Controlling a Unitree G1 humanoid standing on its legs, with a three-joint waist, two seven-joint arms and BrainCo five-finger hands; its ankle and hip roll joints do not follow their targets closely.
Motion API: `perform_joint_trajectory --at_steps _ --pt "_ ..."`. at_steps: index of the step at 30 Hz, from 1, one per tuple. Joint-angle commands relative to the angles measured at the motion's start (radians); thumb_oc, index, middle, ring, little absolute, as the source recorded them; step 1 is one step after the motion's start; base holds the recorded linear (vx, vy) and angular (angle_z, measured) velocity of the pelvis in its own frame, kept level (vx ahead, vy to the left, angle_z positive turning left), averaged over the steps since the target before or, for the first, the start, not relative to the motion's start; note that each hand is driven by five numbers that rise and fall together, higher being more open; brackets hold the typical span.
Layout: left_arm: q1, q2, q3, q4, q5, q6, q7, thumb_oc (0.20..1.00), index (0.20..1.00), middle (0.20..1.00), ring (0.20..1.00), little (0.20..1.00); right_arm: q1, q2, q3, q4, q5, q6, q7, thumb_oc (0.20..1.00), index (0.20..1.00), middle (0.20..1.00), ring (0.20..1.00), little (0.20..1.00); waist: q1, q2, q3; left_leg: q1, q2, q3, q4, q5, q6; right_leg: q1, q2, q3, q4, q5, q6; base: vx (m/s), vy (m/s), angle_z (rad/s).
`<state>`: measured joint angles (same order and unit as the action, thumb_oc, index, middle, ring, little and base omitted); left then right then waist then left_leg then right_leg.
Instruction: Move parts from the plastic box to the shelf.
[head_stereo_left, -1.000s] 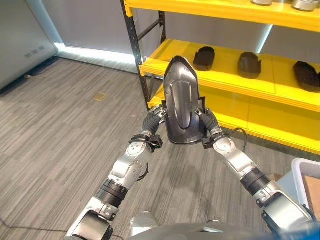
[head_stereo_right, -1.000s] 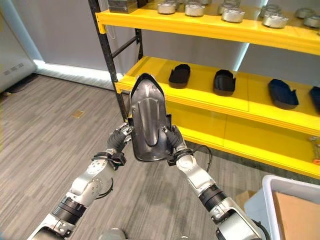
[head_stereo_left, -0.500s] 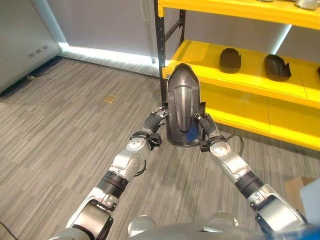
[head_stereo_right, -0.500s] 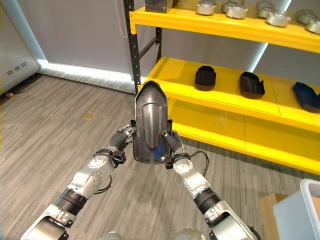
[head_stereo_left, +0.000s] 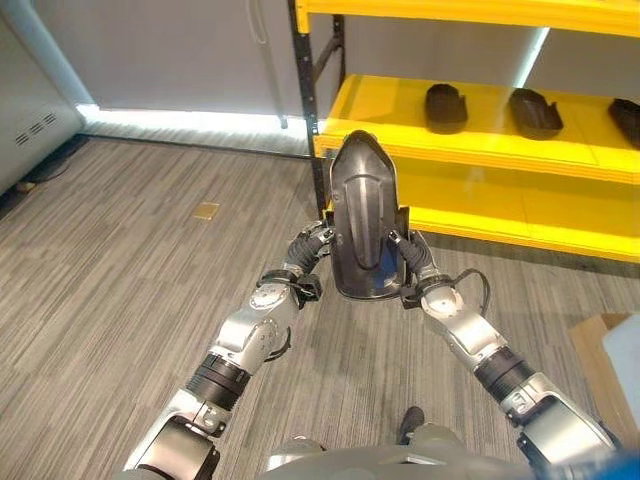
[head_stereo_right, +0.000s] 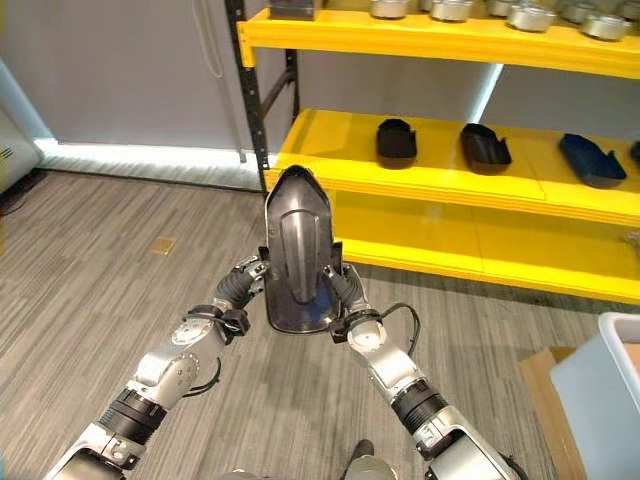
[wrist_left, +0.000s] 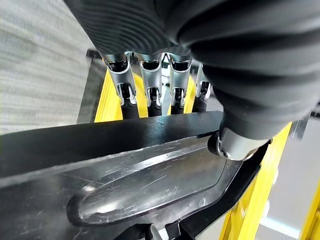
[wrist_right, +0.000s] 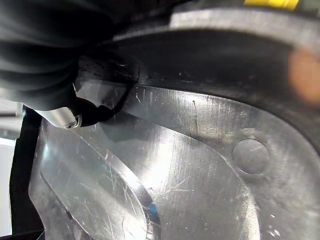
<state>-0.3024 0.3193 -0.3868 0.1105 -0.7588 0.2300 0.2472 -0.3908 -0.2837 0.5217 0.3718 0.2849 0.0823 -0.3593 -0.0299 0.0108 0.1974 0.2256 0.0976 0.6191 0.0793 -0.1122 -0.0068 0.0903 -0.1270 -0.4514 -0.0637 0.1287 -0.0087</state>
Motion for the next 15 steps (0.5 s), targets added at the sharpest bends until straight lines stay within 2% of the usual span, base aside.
perform_joint_trajectory --at_steps 1,4,6,7,11,15 --pt "-0.068 -0.115 -0.148 -0.117 -0.029 -0.015 -0.082 0.2 0.2 0.2 0.2 0.2 -0.154 0.05 -0.012 -0.025 0.019 -0.098 0.013 0.2 0.2 0.2 0.2 0.2 -0.026 0.018 -0.025 -0.119 -0.006 -0.111 -0.066 0.099 -0.023 0.009 -0.036 0.071 -0.02 -0.059 0.151 0.21 -0.016 -0.15" --pt "-0.071 -0.104 -0.141 -0.117 -0.007 -0.009 -0.106 0.2 0.2 0.2 0.2 0.2 -0.151 0.063 -0.031 -0.045 -0.013 -0.087 -0.013 0.2 0.2 0.2 0.2 0.2 -0.042 0.019 -0.007 -0.017 -0.033 -0.09 -0.108 0.034 -0.002 -0.106 -0.125 0.043 -0.012 0.047 0.238 0.3 -0.065 0.04" --pt "-0.069 -0.099 -0.14 -0.119 -0.019 -0.008 -0.113 0.2 0.2 0.2 0.2 0.2 -0.151 0.068 -0.039 -0.05 -0.013 -0.085 -0.014 0.2 0.2 0.2 0.2 0.2 -0.047 0.017 0.001 0.001 -0.034 -0.082 -0.108 0.013 0.007 -0.147 -0.157 0.038 -0.001 0.064 0.253 0.24 -0.042 0.04" --pt "-0.071 -0.093 -0.136 -0.127 -0.035 0.0 -0.12 0.2 0.2 0.2 0.2 0.2 -0.148 0.072 -0.047 -0.056 -0.031 -0.081 -0.03 0.2 0.2 0.2 0.2 0.2 -0.057 0.013 0.011 0.01 -0.039 -0.081 -0.097 -0.011 0.022 -0.182 -0.173 0.049 0.029 0.067 0.258 0.35 -0.058 0.26" --pt "-0.068 -0.09 -0.141 -0.128 0.003 0.001 -0.13 0.2 0.2 0.2 0.2 0.2 -0.135 0.067 -0.043 -0.079 -0.075 -0.082 -0.06 0.2 0.2 0.2 0.2 0.2 -0.072 0.0 0.009 0.01 -0.038 -0.063 -0.049 -0.05 0.036 -0.177 -0.145 0.044 0.047 0.054 0.23 0.43 -0.084 0.32" --pt "-0.083 -0.087 -0.16 -0.123 0.011 -0.006 -0.099 0.2 0.2 0.2 0.2 0.2 -0.188 0.063 -0.017 -0.022 -0.065 -0.119 -0.05 0.2 0.2 0.2 0.2 0.2 -0.062 -0.004 -0.014 -0.017 -0.027 -0.047 0.002 -0.066 0.018 -0.139 -0.077 0.025 0.052 -0.005 0.176 0.44 -0.105 0.4"
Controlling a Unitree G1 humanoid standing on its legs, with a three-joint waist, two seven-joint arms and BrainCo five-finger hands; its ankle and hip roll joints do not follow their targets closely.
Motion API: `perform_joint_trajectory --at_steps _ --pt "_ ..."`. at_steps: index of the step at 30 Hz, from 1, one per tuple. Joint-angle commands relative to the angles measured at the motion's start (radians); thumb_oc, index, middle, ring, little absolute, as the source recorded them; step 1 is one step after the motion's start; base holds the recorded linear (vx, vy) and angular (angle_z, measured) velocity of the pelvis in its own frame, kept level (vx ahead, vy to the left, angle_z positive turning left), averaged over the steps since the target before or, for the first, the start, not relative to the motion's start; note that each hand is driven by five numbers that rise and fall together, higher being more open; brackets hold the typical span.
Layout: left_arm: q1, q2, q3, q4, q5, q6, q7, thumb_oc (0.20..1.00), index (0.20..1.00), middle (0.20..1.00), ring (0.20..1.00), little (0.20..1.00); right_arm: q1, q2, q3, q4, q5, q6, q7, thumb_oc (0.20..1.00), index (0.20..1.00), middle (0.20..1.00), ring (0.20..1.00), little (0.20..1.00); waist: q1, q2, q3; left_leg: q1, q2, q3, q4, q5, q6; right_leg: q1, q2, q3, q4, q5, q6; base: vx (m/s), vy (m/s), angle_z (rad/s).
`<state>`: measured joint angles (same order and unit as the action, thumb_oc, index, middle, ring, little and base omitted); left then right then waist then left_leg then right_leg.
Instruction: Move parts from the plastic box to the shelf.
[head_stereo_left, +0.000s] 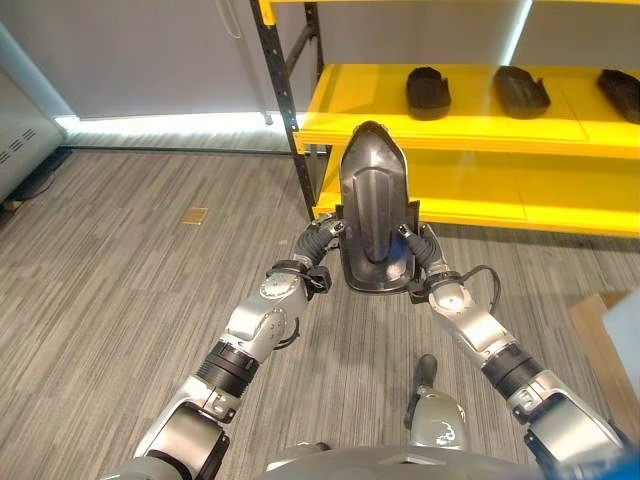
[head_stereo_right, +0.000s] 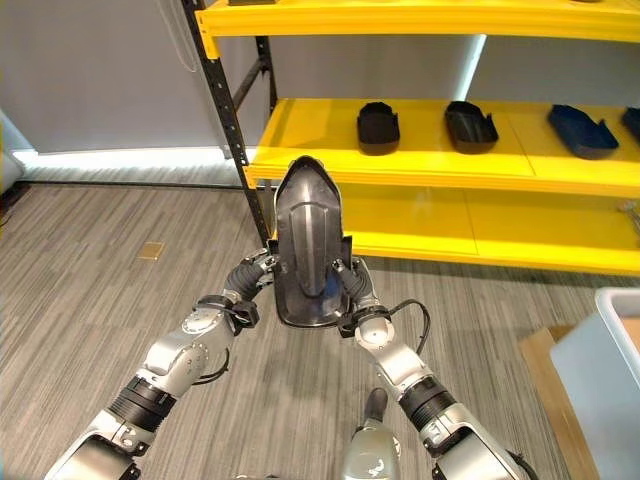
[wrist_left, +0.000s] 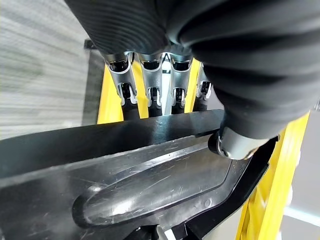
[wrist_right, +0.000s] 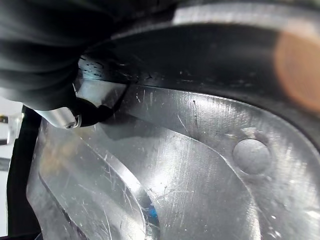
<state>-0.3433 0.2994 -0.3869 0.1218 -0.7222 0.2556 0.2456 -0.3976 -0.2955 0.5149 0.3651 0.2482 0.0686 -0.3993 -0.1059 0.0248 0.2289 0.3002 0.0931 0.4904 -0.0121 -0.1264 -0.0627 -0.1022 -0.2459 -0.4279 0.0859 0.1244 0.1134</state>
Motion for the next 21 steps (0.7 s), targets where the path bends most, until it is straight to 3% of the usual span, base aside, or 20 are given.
perform_joint_trajectory --at_steps 1,5,7,9,13,19,20,21 --pt "-0.042 -0.065 -0.158 -0.133 -0.026 -0.032 -0.098 0.2 0.2 0.2 0.2 0.2 -0.187 0.075 -0.007 -0.009 -0.028 -0.108 -0.008 0.2 0.2 0.2 0.2 0.2 0.015 -0.017 -0.05 -0.096 -0.019 0.085 0.102 -0.053 0.069 0.063 0.052 0.0 -0.1 -0.011 0.045 0.42 -0.087 0.13" --pt "-0.033 -0.059 -0.141 -0.133 -0.056 -0.035 -0.085 0.2 0.2 0.2 0.2 0.2 -0.224 0.056 0.001 0.024 0.013 -0.114 0.038 0.2 0.2 0.2 0.2 0.2 0.029 -0.007 -0.078 -0.12 -0.006 0.103 0.142 -0.041 0.035 0.127 0.091 -0.016 -0.128 -0.048 0.01 0.31 -0.063 -0.18" --pt "-0.033 -0.059 -0.14 -0.134 -0.056 -0.035 -0.084 0.2 0.2 0.2 0.2 0.2 -0.226 0.055 0.002 0.026 0.014 -0.115 0.04 0.2 0.2 0.2 0.2 0.2 0.03 -0.006 -0.077 -0.121 -0.005 0.104 0.144 -0.04 0.033 0.13 0.093 -0.016 -0.131 -0.048 0.009 0.18 -0.024 -0.08" --pt "-0.024 -0.052 -0.127 -0.139 -0.059 -0.056 -0.094 0.2 0.2 0.2 0.2 0.2 -0.241 0.054 0.021 0.016 0.017 -0.106 0.033 0.2 0.2 0.2 0.2 0.2 0.053 -0.002 -0.071 -0.194 -0.014 0.098 0.209 -0.003 0.019 0.178 0.12 -0.019 -0.146 -0.073 -0.017 0.3 -0.039 -0.11" --pt "-0.014 -0.057 -0.119 -0.13 -0.052 -0.084 -0.093 0.2 0.2 0.2 0.2 0.2 -0.249 0.055 0.029 0.016 0.013 -0.101 0.056 0.2 0.2 0.2 0.2 0.2 0.067 -0.014 -0.059 -0.247 -0.001 0.091 0.244 -0.005 0.048 0.212 0.143 0.003 -0.137 -0.118 -0.047 0.16 0.05 -0.25" --pt "-0.007 -0.077 -0.132 -0.145 -0.043 -0.1 -0.064 0.2 0.2 0.2 0.2 0.2 -0.24 0.055 0.037 -0.013 -0.004 -0.083 0.071 0.2 0.2 0.2 0.2 0.2 0.071 -0.031 -0.059 -0.24 0.143 0.039 0.201 0.094 -0.01 0.217 0.137 0.012 -0.104 -0.159 -0.065 0.1 0.149 -0.11" --pt "-0.01 -0.087 -0.14 -0.129 -0.038 -0.109 -0.072 0.2 0.2 0.2 0.2 0.2 -0.244 0.052 0.042 -0.004 -0.004 -0.085 0.066 0.2 0.2 0.2 0.2 0.2 0.075 -0.029 -0.059 -0.243 0.212 0.005 0.206 0.172 -0.045 0.212 0.13 0.015 -0.077 -0.176 -0.072 0.12 0.229 -0.21" --pt "-0.011 -0.09 -0.141 -0.125 -0.038 -0.108 -0.077 0.2 0.2 0.2 0.2 0.2 -0.245 0.051 0.043 -0.001 -0.005 -0.084 0.061 0.2 0.2 0.2 0.2 0.2 0.077 -0.029 -0.06 -0.244 0.228 -0.005 0.205 0.192 -0.051 0.211 0.126 0.017 -0.07 -0.18 -0.073 0.17 0.325 -0.22"
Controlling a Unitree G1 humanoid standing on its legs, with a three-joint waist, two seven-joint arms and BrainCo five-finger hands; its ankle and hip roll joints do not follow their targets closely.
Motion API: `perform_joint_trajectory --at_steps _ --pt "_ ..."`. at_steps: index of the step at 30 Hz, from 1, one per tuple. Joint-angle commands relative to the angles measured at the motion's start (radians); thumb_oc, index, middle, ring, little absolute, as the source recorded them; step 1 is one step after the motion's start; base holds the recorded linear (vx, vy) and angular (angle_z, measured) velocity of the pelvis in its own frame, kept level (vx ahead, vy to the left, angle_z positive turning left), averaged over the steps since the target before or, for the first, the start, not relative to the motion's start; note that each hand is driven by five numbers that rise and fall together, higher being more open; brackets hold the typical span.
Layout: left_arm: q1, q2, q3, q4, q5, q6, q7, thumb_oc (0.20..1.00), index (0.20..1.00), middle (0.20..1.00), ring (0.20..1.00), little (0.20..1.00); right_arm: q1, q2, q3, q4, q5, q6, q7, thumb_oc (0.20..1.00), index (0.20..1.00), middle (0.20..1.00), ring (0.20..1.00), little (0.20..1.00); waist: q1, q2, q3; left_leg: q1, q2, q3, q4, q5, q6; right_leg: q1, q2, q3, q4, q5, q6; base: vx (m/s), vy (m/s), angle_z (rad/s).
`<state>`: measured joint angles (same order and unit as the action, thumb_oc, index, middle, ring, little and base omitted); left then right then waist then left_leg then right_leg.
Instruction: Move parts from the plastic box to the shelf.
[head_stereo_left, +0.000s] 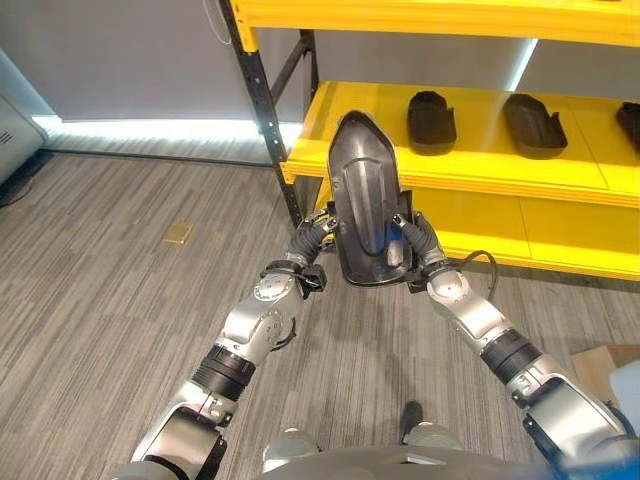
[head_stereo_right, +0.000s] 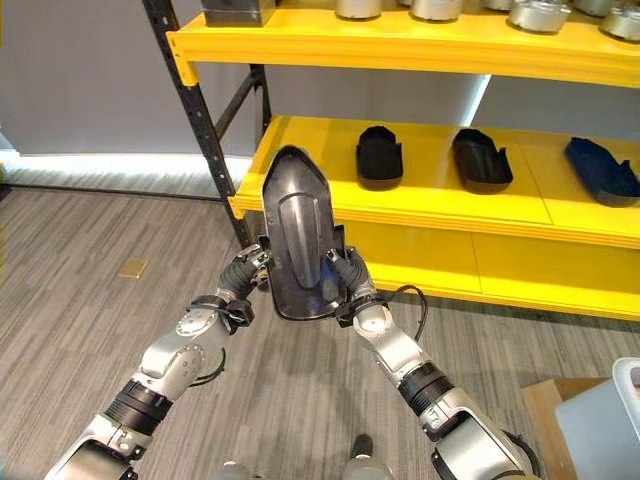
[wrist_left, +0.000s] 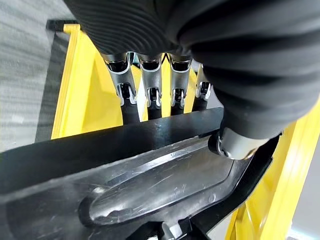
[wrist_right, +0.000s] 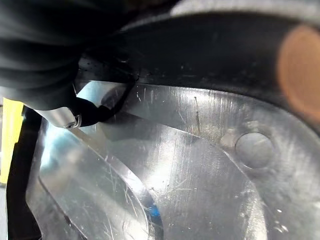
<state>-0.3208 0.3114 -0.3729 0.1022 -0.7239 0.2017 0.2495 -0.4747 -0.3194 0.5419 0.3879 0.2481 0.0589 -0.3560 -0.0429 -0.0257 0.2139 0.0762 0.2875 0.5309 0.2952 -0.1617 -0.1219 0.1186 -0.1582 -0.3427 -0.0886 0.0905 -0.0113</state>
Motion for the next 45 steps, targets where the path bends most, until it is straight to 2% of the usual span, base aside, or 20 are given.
perform_joint_trajectory --at_steps 1,3,5,9,11,15,18,21,23,24,25,26,27,29,33,34,35,36,40,45 --pt "-0.039 -0.112 -0.162 -0.085 -0.041 -0.06 -0.091 0.2 0.2 0.2 0.2 0.2 -0.17 0.073 0.021 -0.014 -0.001 -0.071 0.01 0.2 0.2 0.2 0.2 0.2 0.015 0.021 -0.046 -0.022 0.081 -0.072 -0.1 0.28 -0.01 -0.014 0.023 -0.064 0.128 -0.161 0.049 0.17 0.336 -0.11" --pt "-0.043 -0.12 -0.164 -0.071 -0.045 -0.061 -0.101 0.2 0.2 0.2 0.2 0.2 -0.17 0.07 0.024 -0.009 0.001 -0.07 0.004 0.2 0.2 0.2 0.2 0.2 0.014 0.022 -0.048 -0.024 0.107 -0.089 -0.097 0.307 -0.02 -0.019 0.012 -0.062 0.146 -0.171 0.048 0.17 0.35 -0.1" --pt "-0.047 -0.122 -0.171 -0.035 -0.058 -0.058 -0.133 0.2 0.2 0.2 0.2 0.2 -0.148 0.057 0.023 0.0 0.011 -0.077 -0.001 0.2 0.2 0.2 0.2 0.2 0.006 0.027 -0.053 -0.013 0.112 -0.1 -0.112 0.266 -0.011 -0.032 -0.035 -0.06 0.233 -0.216 0.056 0.28 0.52 -0.12" --pt "-0.046 -0.118 -0.176 -0.005 -0.074 -0.035 -0.172 0.2 0.2 0.2 0.2 0.2 -0.096 0.062 0.02 -0.013 0.017 -0.075 -0.019 0.2 0.2 0.2 0.2 0.2 -0.013 0.035 -0.061 0.021 0.028 -0.098 -0.151 0.162 0.035 -0.025 -0.05 -0.027 0.296 -0.244 0.074 0.29 0.474 0.05" --pt "-0.069 -0.116 -0.194 0.015 -0.06 -0.006 -0.193 0.2 0.2 0.2 0.2 0.2 -0.067 0.076 0.002 -0.009 -0.004 -0.093 -0.025 0.2 0.2 0.2 0.2 0.2 -0.018 0.051 -0.067 0.028 -0.056 -0.106 -0.192 0.142 0.08 -0.046 -0.06 -0.003 0.345 -0.241 0.106 0.28 0.608 0.14" --pt "-0.078 -0.111 -0.205 0.013 -0.058 0.001 -0.195 0.2 0.2 0.2 0.2 0.2 -0.057 0.081 -0.009 -0.018 -0.01 -0.091 -0.02 0.2 0.2 0.2 0.2 0.2 -0.019 0.059 -0.064 0.034 -0.093 -0.116 -0.211 0.135 0.1 -0.071 -0.063 0.008 0.398 -0.256 0.122 0.11 0.315 0.02" --pt "-0.095 -0.102 -0.214 -0.005 -0.057 0.007 -0.174 0.2 0.2 0.2 0.2 0.2 -0.047 0.092 -0.02 -0.036 -0.021 -0.099 -0.012 0.2 0.2 0.2 0.2 0.2 -0.008 0.076 -0.053 0.043 -0.145 -0.125 -0.262 0.141 0.132 -0.137 -0.074 -0.015 0.52 -0.285 0.149 0.09 0.396 -0.19" --pt "-0.088 -0.089 -0.202 -0.059 -0.064 0.033 -0.154 0.2 0.2 0.2 0.2 0.2 -0.07 0.116 -0.002 -0.049 -0.037 -0.063 -0.051 0.2 0.2 0.2 0.2 0.2 0.038 0.094 -0.046 0.044 -0.181 -0.121 -0.309 0.162 0.147 -0.164 -0.095 -0.109 0.573 -0.296 0.159 0.12 0.325 -1.13" --pt "-0.074 -0.075 -0.188 -0.092 -0.072 0.021 -0.12 0.2 0.2 0.2 0.2 0.2 -0.058 0.102 0.002 -0.058 -0.056 -0.077 -0.031 0.2 0.2 0.2 0.2 0.2 0.027 0.057 -0.03 0.013 -0.197 -0.145 -0.277 0.149 0.136 -0.081 0.004 -0.032 0.314 -0.219 0.127 0.22 -0.016 -0.32" --pt "-0.07 -0.081 -0.184 -0.098 -0.061 0.022 -0.112 0.2 0.2 0.2 0.2 0.2 -0.048 0.089 0.001 -0.058 -0.052 -0.093 -0.024 0.2 0.2 0.2 0.2 0.2 0.022 0.045 -0.034 -0.004 -0.193 -0.14 -0.263 0.149 0.129 -0.059 -0.008 -0.009 0.221 -0.171 0.128 0.16 -0.104 -0.2" --pt "-0.07 -0.081 -0.184 -0.098 -0.061 0.022 -0.112 0.2 0.2 0.2 0.2 0.2 -0.048 0.089 0.001 -0.058 -0.052 -0.093 -0.024 0.2 0.2 0.2 0.2 0.2 0.022 0.045 -0.034 -0.004 -0.193 -0.14 -0.263 0.149 0.129 -0.059 -0.008 -0.009 0.221 -0.171 0.128 0.13 -0.105 -0.05" --pt "-0.07 -0.092 -0.185 -0.092 -0.051 0.018 -0.104 0.2 0.2 0.2 0.2 0.2 -0.05 0.084 -0.001 -0.05 -0.049 -0.103 -0.018 0.2 0.2 0.2 0.2 0.2 0.019 0.043 -0.035 0.004 -0.191 -0.13 -0.264 0.143 0.127 -0.058 -0.046 0.002 0.165 -0.113 0.156 0.26 -0.161 -0.2" --pt "-0.075 -0.1 -0.183 -0.083 -0.035 0.022 -0.105 0.2 0.2 0.2 0.2 0.2 -0.059 0.089 -0.004 -0.042 -0.04 -0.105 -0.019 0.2 0.2 0.2 0.2 0.2 0.015 0.039 -0.032 0.039 -0.192 -0.114 -0.271 0.112 0.122 -0.082 -0.117 0.012 0.123 -0.038 0.218 0.28 -0.204 -0.34" --pt "-0.074 -0.098 -0.18 -0.085 -0.026 0.031 -0.109 0.2 0.2 0.2 0.2 0.2 -0.055 0.098 -0.02 -0.039 -0.047 -0.107 -0.016 0.2 0.2 0.2 0.2 0.2 0.006 0.036 -0.022 0.078 -0.183 -0.087 -0.277 0.084 0.13 -0.147 -0.194 0.038 0.122 0.048 0.259 0.3 -0.162 -0.25" --pt "-0.068 -0.075 -0.168 -0.092 -0.021 0.057 -0.138 0.2 0.2 0.2 0.2 0.2 -0.035 0.099 -0.053 -0.044 -0.063 -0.12 0.001 0.2 0.2 0.2 0.2 0.2 -0.018 0.025 0.0 0.109 -0.17 -0.059 -0.254 0.045 0.143 -0.206 -0.217 0.08 0.149 0.081 0.271 0.37 -0.262 0.04" --pt "-0.064 -0.07 -0.163 -0.093 -0.009 0.067 -0.166 0.2 0.2 0.2 0.2 0.2 -0.019 0.088 -0.054 -0.054 -0.08 -0.125 -0.005 0.2 0.2 0.2 0.2 0.2 -0.029 0.021 -0.001 0.102 -0.172 -0.069 -0.236 0.035 0.149 -0.218 -0.204 0.111 0.164 0.072 0.266 0.73 -0.44 0.55" --pt "-0.033 -0.052 -0.163 -0.116 0.021 0.061 -0.181 0.2 0.2 0.2 0.2 0.2 0.004 0.067 -0.05 -0.082 -0.1 -0.139 -0.001 0.2 0.2 0.2 0.2 0.2 -0.037 0.019 -0.008 0.102 -0.166 -0.045 -0.192 0.004 0.14 -0.184 -0.14 0.085 0.191 -0.007 0.247 0.64 -0.338 0.78" --pt "-0.032 -0.052 -0.163 -0.116 0.021 0.061 -0.18 0.2 0.2 0.2 0.2 0.2 0.005 0.067 -0.05 -0.083 -0.1 -0.14 -0.001 0.2 0.2 0.2 0.2 0.2 -0.038 0.02 -0.008 0.101 -0.164 -0.046 -0.189 0.002 0.139 -0.183 -0.139 0.083 0.191 -0.008 0.246 0.66 -0.362 0.93" --pt "-0.025 -0.028 -0.174 -0.129 0.003 0.008 -0.171 0.2 0.2 0.2 0.2 0.2 -0.039 0.023 -0.021 -0.053 -0.122 -0.202 -0.054 0.2 0.2 0.2 0.2 0.2 -0.037 0.014 -0.034 0.047 -0.113 -0.009 -0.05 -0.034 0.101 -0.13 -0.045 0.047 0.213 -0.122 0.157 0.44 -0.279 0.66" --pt "-0.025 -0.042 -0.169 -0.13 -0.022 -0.024 -0.128 0.2 0.2 0.2 0.2 0.2 -0.071 0.0 -0.02 -0.031 -0.102 -0.211 -0.01 0.2 0.2 0.2 0.2 0.2 -0.044 0.005 -0.049 0.001 -0.065 0.019 0.062 -0.021 0.064 -0.053 0.015 0.036 0.131 -0.13 0.099 0.33 -0.171 0.06"
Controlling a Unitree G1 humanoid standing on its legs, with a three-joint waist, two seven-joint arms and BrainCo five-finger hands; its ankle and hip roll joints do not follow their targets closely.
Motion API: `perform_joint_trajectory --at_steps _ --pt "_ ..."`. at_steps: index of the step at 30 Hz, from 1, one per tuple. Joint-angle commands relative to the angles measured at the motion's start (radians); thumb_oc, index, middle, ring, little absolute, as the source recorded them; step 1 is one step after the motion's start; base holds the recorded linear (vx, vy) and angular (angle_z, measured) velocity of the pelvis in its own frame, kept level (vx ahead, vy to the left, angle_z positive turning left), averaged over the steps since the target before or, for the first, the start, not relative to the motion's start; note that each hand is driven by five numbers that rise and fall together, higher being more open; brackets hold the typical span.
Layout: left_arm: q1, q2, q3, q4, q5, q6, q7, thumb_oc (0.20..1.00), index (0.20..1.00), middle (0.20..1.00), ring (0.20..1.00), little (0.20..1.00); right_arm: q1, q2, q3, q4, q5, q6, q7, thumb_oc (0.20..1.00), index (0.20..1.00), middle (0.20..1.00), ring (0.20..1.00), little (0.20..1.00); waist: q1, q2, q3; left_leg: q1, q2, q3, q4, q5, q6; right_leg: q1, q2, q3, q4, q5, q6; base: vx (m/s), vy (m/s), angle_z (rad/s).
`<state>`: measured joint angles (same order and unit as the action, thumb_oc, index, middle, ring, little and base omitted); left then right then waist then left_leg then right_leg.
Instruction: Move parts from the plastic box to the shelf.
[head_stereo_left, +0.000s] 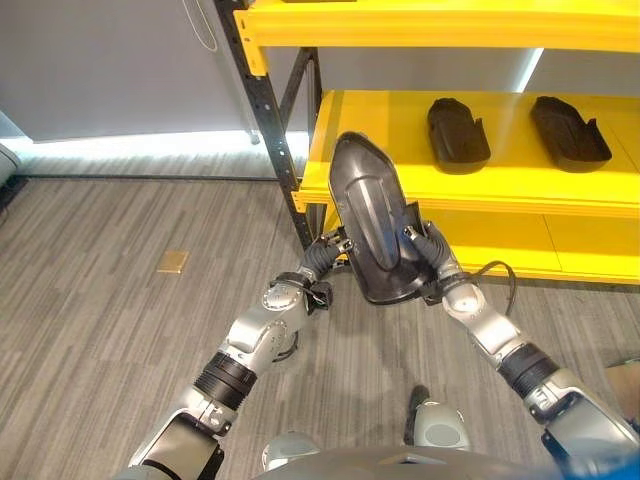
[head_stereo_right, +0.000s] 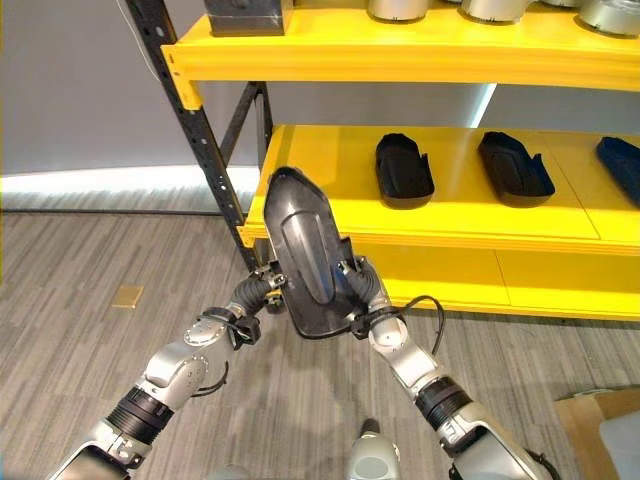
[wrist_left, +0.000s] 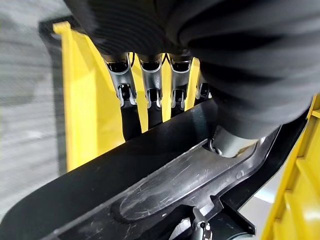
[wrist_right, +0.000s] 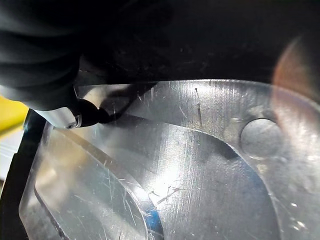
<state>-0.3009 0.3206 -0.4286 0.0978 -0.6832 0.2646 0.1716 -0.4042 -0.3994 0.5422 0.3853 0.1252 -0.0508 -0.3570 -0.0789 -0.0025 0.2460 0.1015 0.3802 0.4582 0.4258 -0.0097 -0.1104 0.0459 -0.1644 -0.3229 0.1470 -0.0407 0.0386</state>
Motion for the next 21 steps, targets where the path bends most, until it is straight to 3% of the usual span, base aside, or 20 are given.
perform_joint_trajectory --at_steps 1,4,7,11,13,14,15,17,18,21 --pt "-0.047 -0.056 -0.112 -0.122 -0.066 -0.095 -0.049 0.2 0.2 0.2 0.2 0.2 -0.148 0.079 -0.013 -0.028 0.022 -0.097 -0.001 0.2 0.2 0.2 0.2 0.2 -0.007 -0.017 -0.082 -0.043 -0.153 0.095 -0.058 -0.148 0.046 0.035 0.035 0.01 -0.121 -0.002 0.038 0.26 -0.101 0.07" --pt "-0.05 -0.058 -0.107 -0.113 -0.069 -0.1 -0.061 0.2 0.2 0.2 0.2 0.2 -0.16 0.079 -0.008 -0.025 0.03 -0.092 -0.001 0.2 0.2 0.2 0.2 0.2 0.006 -0.015 -0.072 -0.102 -0.166 0.081 -0.031 -0.099 0.045 0.062 0.064 0.005 -0.132 -0.02 0.016 0.21 -0.068 0.31" --pt "-0.035 -0.056 -0.099 -0.104 -0.065 -0.113 -0.058 0.2 0.2 0.2 0.2 0.2 -0.164 0.085 0.0 -0.026 0.048 -0.093 0.022 0.2 0.2 0.2 0.2 0.2 0.025 -0.019 -0.059 -0.111 -0.18 0.07 -0.115 -0.086 0.077 0.082 0.076 -0.008 -0.118 -0.043 0.005 0.28 0.069 0.42" --pt "-0.01 -0.074 -0.11 -0.097 -0.06 -0.13 -0.065 0.2 0.2 0.2 0.2 0.2 -0.149 0.098 0.008 -0.047 0.035 -0.057 0.018 0.2 0.2 0.2 0.2 0.2 0.036 -0.015 -0.064 -0.078 -0.098 -0.001 -0.277 0.062 0.022 0.081 0.064 -0.029 -0.099 -0.052 0.012 0.22 0.229 -0.19" --pt "-0.009 -0.076 -0.111 -0.095 -0.057 -0.129 -0.069 0.2 0.2 0.2 0.2 0.2 -0.149 0.097 0.01 -0.048 0.034 -0.054 0.013 0.2 0.2 0.2 0.2 0.2 0.036 -0.013 -0.065 -0.078 -0.087 -0.009 -0.286 0.083 0.013 0.081 0.061 -0.029 -0.098 -0.051 0.013 0.12 0.172 0.04" --pt "-0.015 -0.085 -0.119 -0.083 -0.053 -0.131 -0.083 0.2 0.2 0.2 0.2 0.2 -0.151 0.099 0.015 -0.048 0.034 -0.044 -0.003 0.2 0.2 0.2 0.2 0.2 0.039 -0.01 -0.065 -0.085 -0.052 -0.028 -0.304 0.128 -0.003 0.072 0.049 -0.028 -0.082 -0.053 0.016 0.13 0.261 0.22" --pt "-0.02 -0.087 -0.12 -0.077 -0.051 -0.133 -0.092 0.2 0.2 0.2 0.2 0.2 -0.154 0.099 0.017 -0.045 0.034 -0.041 -0.015 0.2 0.2 0.2 0.2 0.2 0.039 -0.006 -0.063 -0.094 -0.041 -0.025 -0.307 0.145 0.003 0.06 0.047 -0.034 -0.065 -0.053 0.011 0.24 0.417 0.29" --pt "-0.025 -0.074 -0.12 -0.059 -0.071 -0.131 -0.128 0.2 0.2 0.2 0.2 0.2 -0.15 0.096 0.009 -0.027 0.05 -0.045 -0.029 0.2 0.2 0.2 0.2 0.2 0.033 -0.005 -0.066 -0.055 -0.068 -0.023 -0.325 0.064 0.015 0.062 0.023 -0.046 0.015 -0.108 0.02 0.33 0.442 -0.03" --pt "-0.034 -0.07 -0.121 -0.051 -0.075 -0.123 -0.146 0.2 0.2 0.2 0.2 0.2 -0.14 0.091 0.001 -0.033 0.051 -0.038 -0.044 0.2 0.2 0.2 0.2 0.2 0.03 0.001 -0.072 -0.055 -0.097 -0.018 -0.337 0.058 0.037 0.048 0.032 -0.046 0.039 -0.111 0.018 0.3 0.411 -0.26" --pt "-0.05 -0.068 -0.138 -0.033 -0.07 -0.112 -0.156 0.2 0.2 0.2 0.2 0.2 -0.111 0.093 -0.013 -0.037 0.05 -0.045 -0.062 0.2 0.2 0.2 0.2 0.2 0.023 0.001 -0.081 -0.051 -0.148 -0.03 -0.344 0.031 0.057 0.043 0.051 -0.034 0.08 -0.138 0.019 0.24 0.319 -0.1"
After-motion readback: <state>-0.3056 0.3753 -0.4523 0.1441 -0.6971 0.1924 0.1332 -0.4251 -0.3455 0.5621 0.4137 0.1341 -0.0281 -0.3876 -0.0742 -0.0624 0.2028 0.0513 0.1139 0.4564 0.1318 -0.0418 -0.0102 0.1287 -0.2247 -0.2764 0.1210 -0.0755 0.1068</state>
